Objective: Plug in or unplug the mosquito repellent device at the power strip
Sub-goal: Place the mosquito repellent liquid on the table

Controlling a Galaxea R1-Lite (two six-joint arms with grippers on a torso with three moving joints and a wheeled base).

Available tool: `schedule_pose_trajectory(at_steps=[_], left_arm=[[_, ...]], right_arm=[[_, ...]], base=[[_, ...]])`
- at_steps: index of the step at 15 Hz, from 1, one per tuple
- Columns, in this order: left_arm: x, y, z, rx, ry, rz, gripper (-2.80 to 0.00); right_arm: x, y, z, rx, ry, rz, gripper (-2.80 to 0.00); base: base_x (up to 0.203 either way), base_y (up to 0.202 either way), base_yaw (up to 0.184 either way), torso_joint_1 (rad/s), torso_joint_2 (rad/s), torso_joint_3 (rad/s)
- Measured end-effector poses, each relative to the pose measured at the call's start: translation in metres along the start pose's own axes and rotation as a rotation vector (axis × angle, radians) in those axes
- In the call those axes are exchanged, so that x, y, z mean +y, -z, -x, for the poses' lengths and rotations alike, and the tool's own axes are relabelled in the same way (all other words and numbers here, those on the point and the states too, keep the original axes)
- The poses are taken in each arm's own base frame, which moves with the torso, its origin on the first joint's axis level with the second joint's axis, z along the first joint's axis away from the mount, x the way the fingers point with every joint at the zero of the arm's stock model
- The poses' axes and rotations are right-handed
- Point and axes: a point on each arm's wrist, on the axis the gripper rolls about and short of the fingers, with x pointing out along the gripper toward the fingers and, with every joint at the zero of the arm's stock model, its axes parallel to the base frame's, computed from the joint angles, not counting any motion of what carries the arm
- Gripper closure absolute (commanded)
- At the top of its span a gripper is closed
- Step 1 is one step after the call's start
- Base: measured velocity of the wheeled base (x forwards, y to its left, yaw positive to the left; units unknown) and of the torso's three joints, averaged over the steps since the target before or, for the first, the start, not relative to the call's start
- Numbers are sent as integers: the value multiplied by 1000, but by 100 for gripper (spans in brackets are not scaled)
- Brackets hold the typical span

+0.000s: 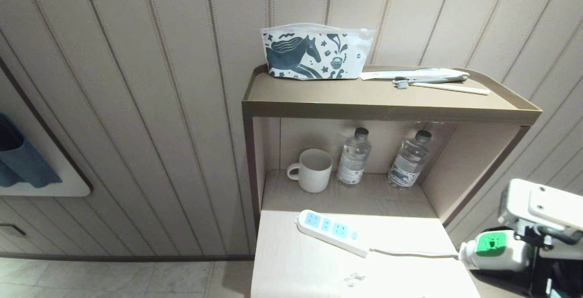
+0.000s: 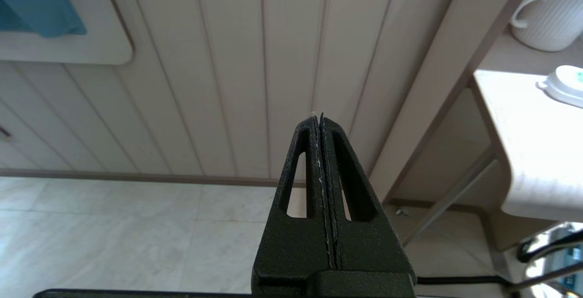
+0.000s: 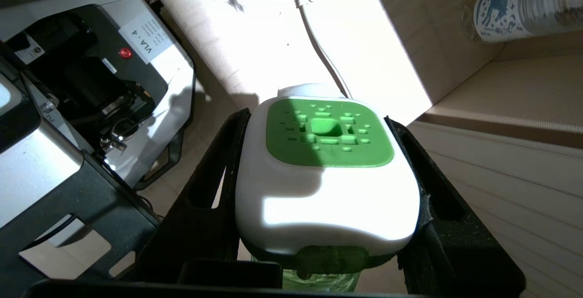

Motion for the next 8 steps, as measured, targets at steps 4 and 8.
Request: schedule_pose_trajectory(at_steps=[4, 8], left_arm=[[0, 2, 0, -7, 4, 2, 0], [0, 2, 0, -8, 5, 1, 0]], right_arm=[[0, 14, 16, -57, 45, -113, 0], [1, 16, 25, -213, 81, -428, 0]], base=[[0, 0, 0, 0, 0, 0], [0, 0, 0, 0, 0, 0]])
